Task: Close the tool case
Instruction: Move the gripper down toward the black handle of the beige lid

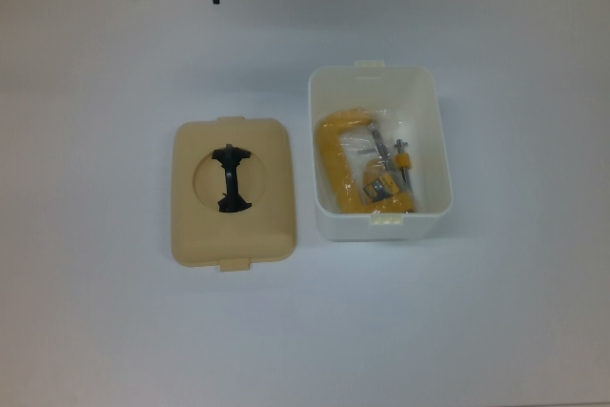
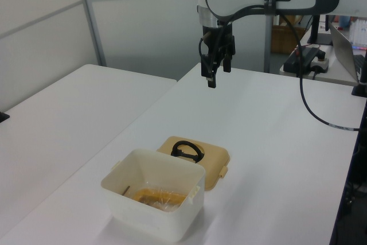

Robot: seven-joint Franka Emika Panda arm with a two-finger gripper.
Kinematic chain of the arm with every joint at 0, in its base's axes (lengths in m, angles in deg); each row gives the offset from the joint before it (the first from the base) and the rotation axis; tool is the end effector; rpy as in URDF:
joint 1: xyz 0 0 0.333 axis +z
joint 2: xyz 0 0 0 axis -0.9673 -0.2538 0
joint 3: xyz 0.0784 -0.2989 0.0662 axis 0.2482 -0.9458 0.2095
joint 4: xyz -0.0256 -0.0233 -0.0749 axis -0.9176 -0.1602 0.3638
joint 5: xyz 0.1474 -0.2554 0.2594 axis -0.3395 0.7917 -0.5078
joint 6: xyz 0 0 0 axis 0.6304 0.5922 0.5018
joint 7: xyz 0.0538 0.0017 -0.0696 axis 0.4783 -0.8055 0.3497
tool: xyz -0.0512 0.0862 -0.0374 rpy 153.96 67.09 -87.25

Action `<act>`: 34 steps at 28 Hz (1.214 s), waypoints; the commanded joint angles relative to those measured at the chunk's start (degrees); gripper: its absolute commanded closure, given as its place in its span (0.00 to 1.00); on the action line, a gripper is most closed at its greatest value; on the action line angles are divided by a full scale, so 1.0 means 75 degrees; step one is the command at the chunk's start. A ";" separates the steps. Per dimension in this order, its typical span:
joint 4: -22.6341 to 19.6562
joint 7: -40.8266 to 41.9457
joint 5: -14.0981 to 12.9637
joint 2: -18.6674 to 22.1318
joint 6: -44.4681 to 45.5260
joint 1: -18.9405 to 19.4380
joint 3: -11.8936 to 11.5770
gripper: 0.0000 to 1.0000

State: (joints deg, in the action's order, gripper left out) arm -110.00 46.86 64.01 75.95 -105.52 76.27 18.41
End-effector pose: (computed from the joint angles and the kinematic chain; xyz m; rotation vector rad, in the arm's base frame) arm 0.5698 -0.0300 0.6112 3.0785 0.0446 0.0350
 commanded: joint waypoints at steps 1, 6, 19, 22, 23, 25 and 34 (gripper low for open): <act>0.0019 -0.0107 0.0214 -0.0044 -0.0025 0.0069 0.0024 0.00; 0.0019 -0.0107 0.0215 -0.0161 -0.0037 0.0069 0.0036 0.00; -0.0004 -0.0060 0.0191 -0.0724 -0.0633 0.0069 0.0036 0.00; -0.0028 -0.0036 0.0180 -0.0852 -0.1008 0.0069 0.0036 0.00; -0.0039 -0.0036 0.0180 -0.1039 -0.1299 0.0069 0.0036 0.00; -0.0040 -0.0036 0.0180 -0.1169 -0.1536 0.0069 0.0036 0.00; -0.0285 -0.0118 0.0461 -0.1790 -0.2204 0.0280 0.0036 0.00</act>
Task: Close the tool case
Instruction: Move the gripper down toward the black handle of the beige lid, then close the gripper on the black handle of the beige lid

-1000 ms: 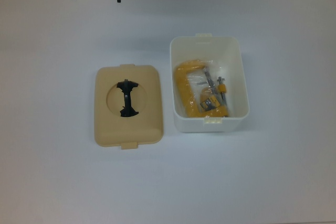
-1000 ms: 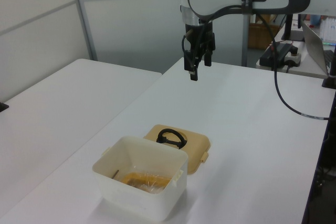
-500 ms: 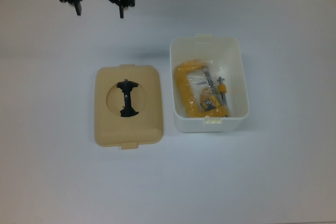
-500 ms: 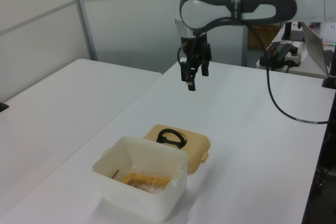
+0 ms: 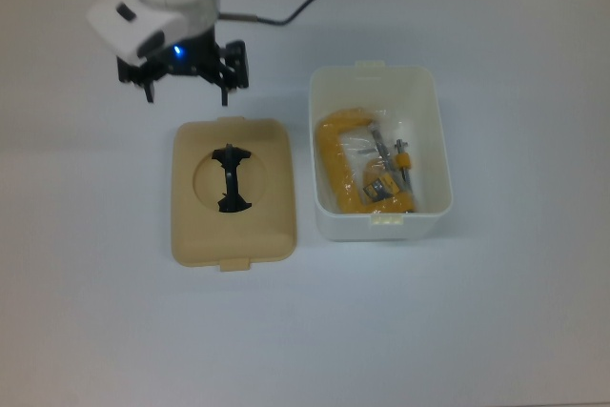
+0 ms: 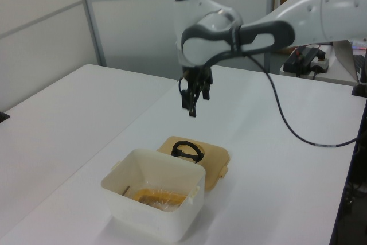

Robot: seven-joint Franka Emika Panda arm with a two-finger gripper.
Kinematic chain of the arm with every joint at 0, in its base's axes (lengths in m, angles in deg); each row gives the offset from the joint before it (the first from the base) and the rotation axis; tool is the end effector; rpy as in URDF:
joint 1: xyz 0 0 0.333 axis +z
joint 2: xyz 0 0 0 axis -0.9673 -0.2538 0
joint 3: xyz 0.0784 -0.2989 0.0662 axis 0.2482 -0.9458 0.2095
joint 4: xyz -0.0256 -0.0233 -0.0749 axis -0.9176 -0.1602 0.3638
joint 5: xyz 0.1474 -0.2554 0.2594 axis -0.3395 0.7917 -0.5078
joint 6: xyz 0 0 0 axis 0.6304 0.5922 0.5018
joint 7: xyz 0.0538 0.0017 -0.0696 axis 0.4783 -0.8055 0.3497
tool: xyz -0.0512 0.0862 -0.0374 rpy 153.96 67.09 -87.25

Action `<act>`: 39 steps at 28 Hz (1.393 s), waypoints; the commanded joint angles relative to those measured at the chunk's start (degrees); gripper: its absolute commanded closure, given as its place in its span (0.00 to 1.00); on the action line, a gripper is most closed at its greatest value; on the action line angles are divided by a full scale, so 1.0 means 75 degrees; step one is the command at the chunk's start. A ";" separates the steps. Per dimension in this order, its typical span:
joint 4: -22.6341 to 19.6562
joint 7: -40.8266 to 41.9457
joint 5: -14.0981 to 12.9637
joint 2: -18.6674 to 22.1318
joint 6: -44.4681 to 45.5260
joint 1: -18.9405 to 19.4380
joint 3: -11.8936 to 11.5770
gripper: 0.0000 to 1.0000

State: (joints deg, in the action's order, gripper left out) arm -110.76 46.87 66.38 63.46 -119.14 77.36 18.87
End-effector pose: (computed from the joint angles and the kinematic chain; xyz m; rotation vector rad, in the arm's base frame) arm 0.6422 -0.0148 0.4942 3.0278 0.1260 0.0427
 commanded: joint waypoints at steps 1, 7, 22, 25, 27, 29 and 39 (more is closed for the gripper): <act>-0.0232 -0.0120 0.0121 -0.0182 -0.0447 0.0135 -0.0025 0.00; -0.0326 -0.0469 0.0109 -0.0662 -0.0728 0.0428 -0.0025 0.00; -0.0338 -0.0811 0.0109 -0.1320 -0.1292 0.0686 -0.0014 0.33; -0.0314 -0.0799 0.0074 -0.1320 -0.1292 0.0674 -0.0013 0.70; -0.0314 -0.0799 0.0063 -0.1320 -0.1292 0.0628 -0.0013 0.94; -0.0302 -0.0811 0.0016 -0.1308 -0.1280 0.0628 -0.0013 1.00; -0.0232 -0.0635 -0.0254 -0.1167 -0.1233 0.0475 -0.0025 1.00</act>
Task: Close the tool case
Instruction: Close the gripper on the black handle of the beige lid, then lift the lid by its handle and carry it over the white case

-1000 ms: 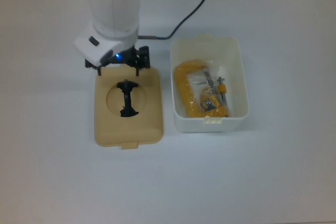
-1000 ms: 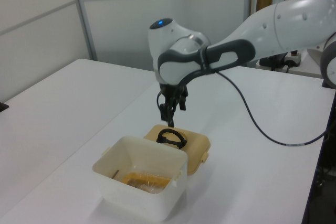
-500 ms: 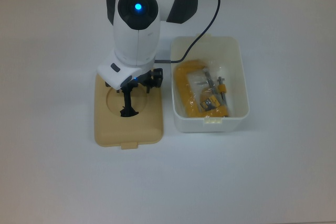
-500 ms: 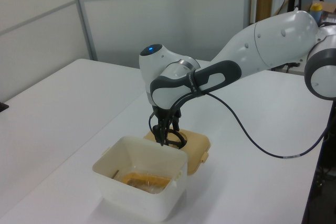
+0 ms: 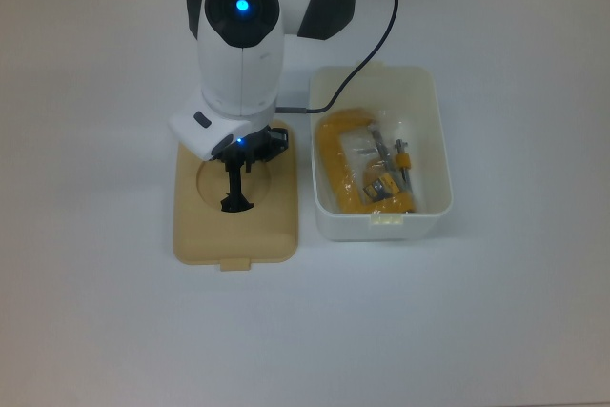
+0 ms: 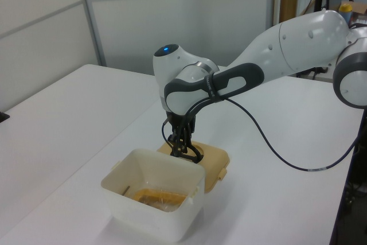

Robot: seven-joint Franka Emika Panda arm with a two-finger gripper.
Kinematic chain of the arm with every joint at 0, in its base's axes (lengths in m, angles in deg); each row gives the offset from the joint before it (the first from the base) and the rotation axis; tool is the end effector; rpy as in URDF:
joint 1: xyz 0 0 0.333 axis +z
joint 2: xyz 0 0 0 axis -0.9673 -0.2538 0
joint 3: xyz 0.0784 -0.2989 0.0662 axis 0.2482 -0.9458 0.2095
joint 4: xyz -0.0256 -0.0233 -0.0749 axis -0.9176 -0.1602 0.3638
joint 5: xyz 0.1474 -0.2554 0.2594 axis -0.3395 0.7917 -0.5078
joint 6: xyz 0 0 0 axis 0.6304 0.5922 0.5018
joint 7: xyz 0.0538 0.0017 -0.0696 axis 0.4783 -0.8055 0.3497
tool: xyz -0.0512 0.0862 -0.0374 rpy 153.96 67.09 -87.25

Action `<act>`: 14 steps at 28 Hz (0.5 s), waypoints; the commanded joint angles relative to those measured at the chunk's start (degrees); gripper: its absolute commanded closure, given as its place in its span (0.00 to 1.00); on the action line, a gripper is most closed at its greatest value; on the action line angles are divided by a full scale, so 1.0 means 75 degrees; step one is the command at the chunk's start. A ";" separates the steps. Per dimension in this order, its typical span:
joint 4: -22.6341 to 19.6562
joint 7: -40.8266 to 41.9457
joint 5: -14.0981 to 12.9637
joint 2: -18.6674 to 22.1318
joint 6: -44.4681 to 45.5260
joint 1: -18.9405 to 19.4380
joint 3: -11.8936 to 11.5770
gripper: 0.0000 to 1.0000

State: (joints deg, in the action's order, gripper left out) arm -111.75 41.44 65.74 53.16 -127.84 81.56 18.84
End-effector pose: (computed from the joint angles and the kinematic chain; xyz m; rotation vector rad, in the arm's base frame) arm 0.6734 0.0374 0.3808 3.0367 0.1146 -0.0122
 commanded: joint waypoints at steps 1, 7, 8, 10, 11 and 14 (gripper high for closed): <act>-0.0099 0.0100 -0.0168 0.0206 -0.0072 -0.0096 -0.0022 1.00; -0.0052 0.0428 -0.0180 0.0217 -0.0060 -0.0132 -0.0022 1.00; -0.0052 0.0463 -0.0192 0.0217 -0.0060 -0.0132 -0.0022 1.00; -0.0052 0.0545 -0.0215 0.0368 -0.0014 -0.0143 -0.0033 1.00; -0.0052 0.0580 -0.0215 0.0463 0.0010 -0.0167 -0.0045 1.00; -0.0029 0.0814 -0.0239 0.0756 0.0477 -0.0354 -0.0045 1.00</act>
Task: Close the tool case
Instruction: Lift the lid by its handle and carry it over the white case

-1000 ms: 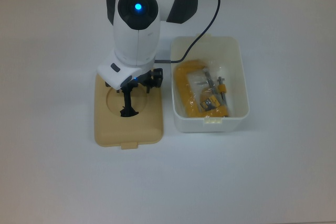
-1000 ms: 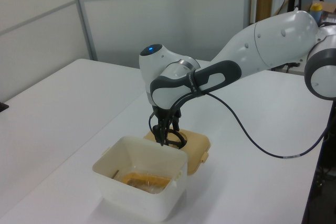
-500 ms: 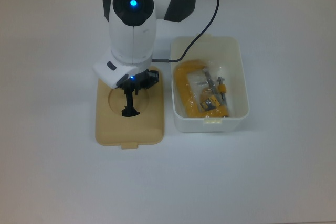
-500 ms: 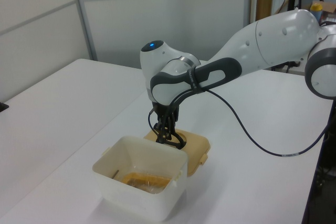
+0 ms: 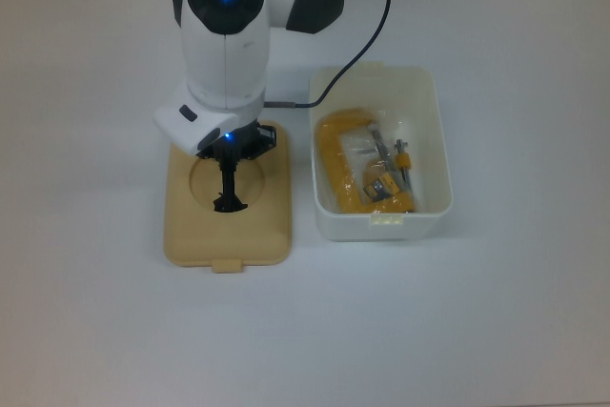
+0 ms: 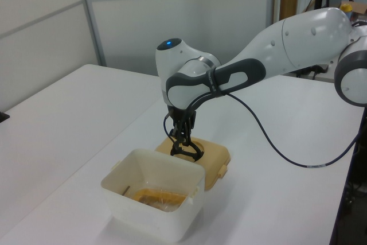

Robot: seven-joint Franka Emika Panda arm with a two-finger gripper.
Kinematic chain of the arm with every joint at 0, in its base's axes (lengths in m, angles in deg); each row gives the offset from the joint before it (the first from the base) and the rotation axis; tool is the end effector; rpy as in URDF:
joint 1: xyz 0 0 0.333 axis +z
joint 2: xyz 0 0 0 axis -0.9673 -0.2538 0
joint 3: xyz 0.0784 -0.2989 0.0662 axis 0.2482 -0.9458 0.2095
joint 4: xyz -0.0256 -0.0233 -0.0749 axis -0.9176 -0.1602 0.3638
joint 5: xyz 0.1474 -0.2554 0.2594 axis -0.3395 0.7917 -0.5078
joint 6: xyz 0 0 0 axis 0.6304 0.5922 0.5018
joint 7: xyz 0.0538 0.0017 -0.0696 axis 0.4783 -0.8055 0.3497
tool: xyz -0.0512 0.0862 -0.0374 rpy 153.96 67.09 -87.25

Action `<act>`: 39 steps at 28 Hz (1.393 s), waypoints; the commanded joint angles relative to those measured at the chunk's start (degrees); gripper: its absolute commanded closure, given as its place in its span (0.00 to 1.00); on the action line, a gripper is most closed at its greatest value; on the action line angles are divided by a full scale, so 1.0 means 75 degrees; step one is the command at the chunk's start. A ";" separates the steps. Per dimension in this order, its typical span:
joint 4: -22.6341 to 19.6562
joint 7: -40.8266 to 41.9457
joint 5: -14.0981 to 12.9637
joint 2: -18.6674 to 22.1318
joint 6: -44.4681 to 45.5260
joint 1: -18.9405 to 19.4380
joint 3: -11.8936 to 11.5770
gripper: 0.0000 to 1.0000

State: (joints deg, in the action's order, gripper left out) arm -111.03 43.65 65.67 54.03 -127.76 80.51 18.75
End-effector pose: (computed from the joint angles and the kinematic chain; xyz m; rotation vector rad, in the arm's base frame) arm 0.6755 0.0243 0.3968 3.0368 0.1406 0.0233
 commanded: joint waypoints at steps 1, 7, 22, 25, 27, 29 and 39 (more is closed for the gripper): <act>0.0026 0.0764 -0.0369 0.0826 0.0873 -0.0343 -0.0022 1.00; 0.0601 0.1586 -0.1108 0.1472 0.2306 -0.0894 -0.0092 1.00; 0.1023 0.0428 -0.1331 0.1883 0.2940 -0.0603 0.0060 1.00; 0.1023 0.0064 -0.1284 0.1836 0.2858 -0.0275 0.0072 1.00; 0.1023 -0.0158 -0.1284 0.1836 0.2695 0.0006 0.0083 1.00; 0.1023 -0.0380 -0.1296 0.1836 0.2600 0.0194 0.0084 1.00; 0.1023 -0.1985 -0.0559 0.1579 0.2190 0.1577 0.0154 1.00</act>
State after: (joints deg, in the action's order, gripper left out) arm -104.15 34.72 57.15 67.65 -110.30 87.55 19.98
